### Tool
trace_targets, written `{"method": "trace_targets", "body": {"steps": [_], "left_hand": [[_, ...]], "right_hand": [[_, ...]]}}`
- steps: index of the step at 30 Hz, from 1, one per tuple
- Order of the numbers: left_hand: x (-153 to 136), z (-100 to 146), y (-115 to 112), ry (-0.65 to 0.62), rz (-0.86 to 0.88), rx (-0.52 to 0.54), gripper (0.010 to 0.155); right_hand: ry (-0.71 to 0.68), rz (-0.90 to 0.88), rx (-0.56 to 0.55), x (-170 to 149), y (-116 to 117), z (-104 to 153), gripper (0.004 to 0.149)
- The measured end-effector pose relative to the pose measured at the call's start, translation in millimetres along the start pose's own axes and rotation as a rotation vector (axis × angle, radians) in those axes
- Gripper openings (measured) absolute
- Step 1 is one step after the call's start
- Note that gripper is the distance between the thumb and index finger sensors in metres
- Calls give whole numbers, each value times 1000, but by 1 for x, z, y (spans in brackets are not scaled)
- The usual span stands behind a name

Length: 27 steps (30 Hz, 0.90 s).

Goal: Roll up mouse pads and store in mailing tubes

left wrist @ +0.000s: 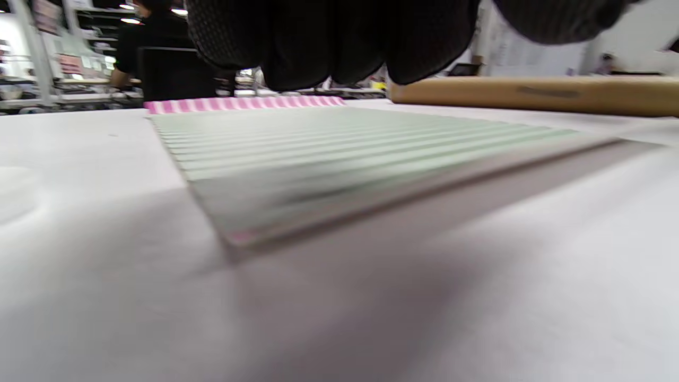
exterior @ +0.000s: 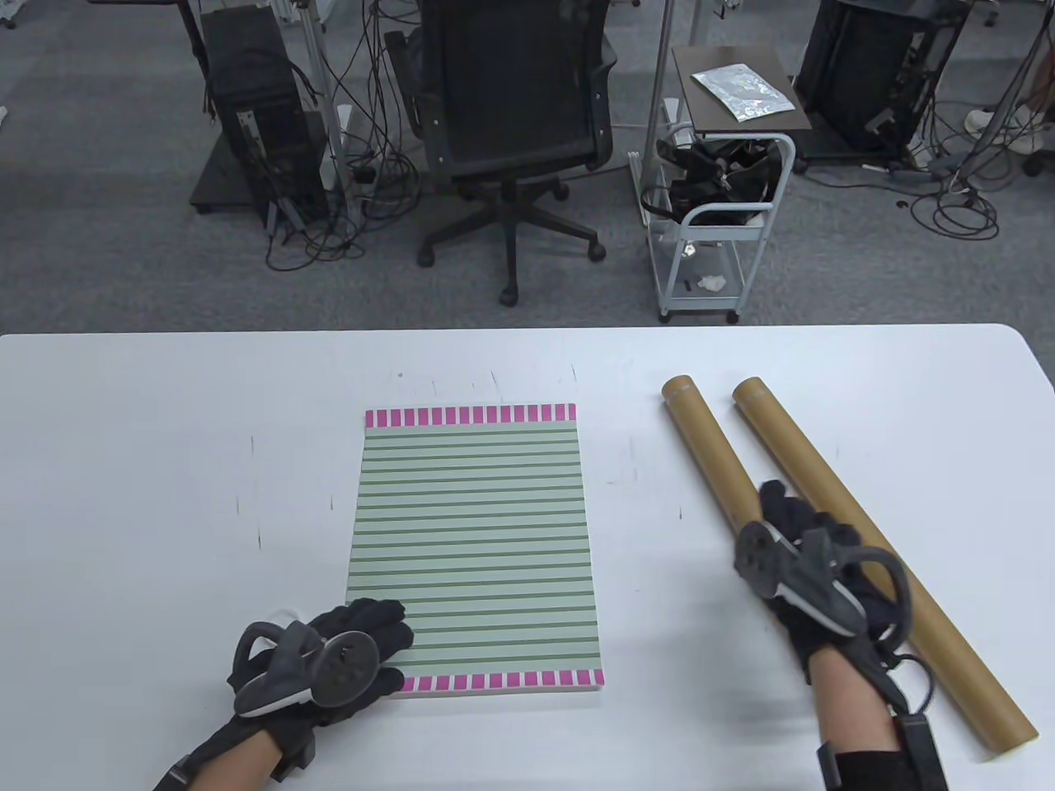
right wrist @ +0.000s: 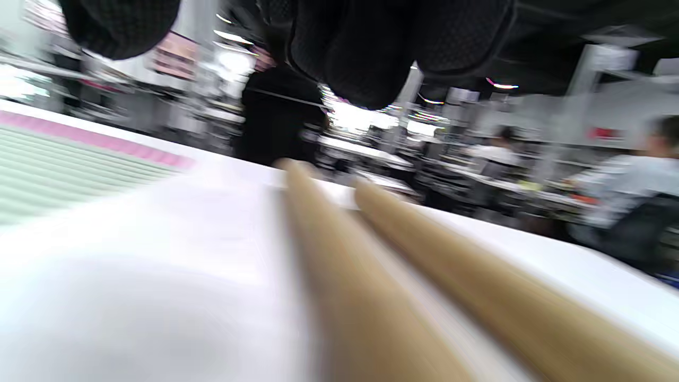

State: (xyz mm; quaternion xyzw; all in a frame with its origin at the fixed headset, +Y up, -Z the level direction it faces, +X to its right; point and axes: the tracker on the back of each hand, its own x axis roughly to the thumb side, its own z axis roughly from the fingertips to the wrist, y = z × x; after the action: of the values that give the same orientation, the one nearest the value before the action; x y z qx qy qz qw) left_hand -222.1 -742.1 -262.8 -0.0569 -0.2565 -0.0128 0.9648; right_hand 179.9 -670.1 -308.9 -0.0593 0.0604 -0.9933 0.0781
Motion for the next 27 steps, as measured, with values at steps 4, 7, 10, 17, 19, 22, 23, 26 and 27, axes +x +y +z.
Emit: {"method": "trace_targets", "body": {"steps": [4, 7, 10, 17, 19, 22, 23, 26, 27], "left_hand": [[16, 0, -1, -44, -112, -56, 59], [16, 2, -5, -31, -167, -102, 61], [10, 1, -13, -20, -192, -168, 63], [15, -6, -17, 10, -261, -119, 56], [17, -5, -18, 36, -287, -45, 50], [21, -4, -16, 3, -237, -33, 40], [23, -4, -15, -13, -220, -40, 40], [33, -4, -14, -73, -220, -68, 40], [36, -4, -13, -89, -227, -79, 40]], "right_hand": [[-281, -40, 45, 93, 20, 29, 83], [-431, -6, 106, 137, 39, 49, 84], [-481, 95, 120, 151, 49, 52, 80], [-470, 54, 40, 155, 58, 49, 42], [-489, 66, 28, 156, 55, 50, 40], [-523, 103, 76, 154, 51, 50, 40], [-535, 102, 109, 153, 50, 51, 40], [-564, 55, 259, 147, 46, 52, 40], [-564, 52, 306, 146, 46, 53, 40]]}}
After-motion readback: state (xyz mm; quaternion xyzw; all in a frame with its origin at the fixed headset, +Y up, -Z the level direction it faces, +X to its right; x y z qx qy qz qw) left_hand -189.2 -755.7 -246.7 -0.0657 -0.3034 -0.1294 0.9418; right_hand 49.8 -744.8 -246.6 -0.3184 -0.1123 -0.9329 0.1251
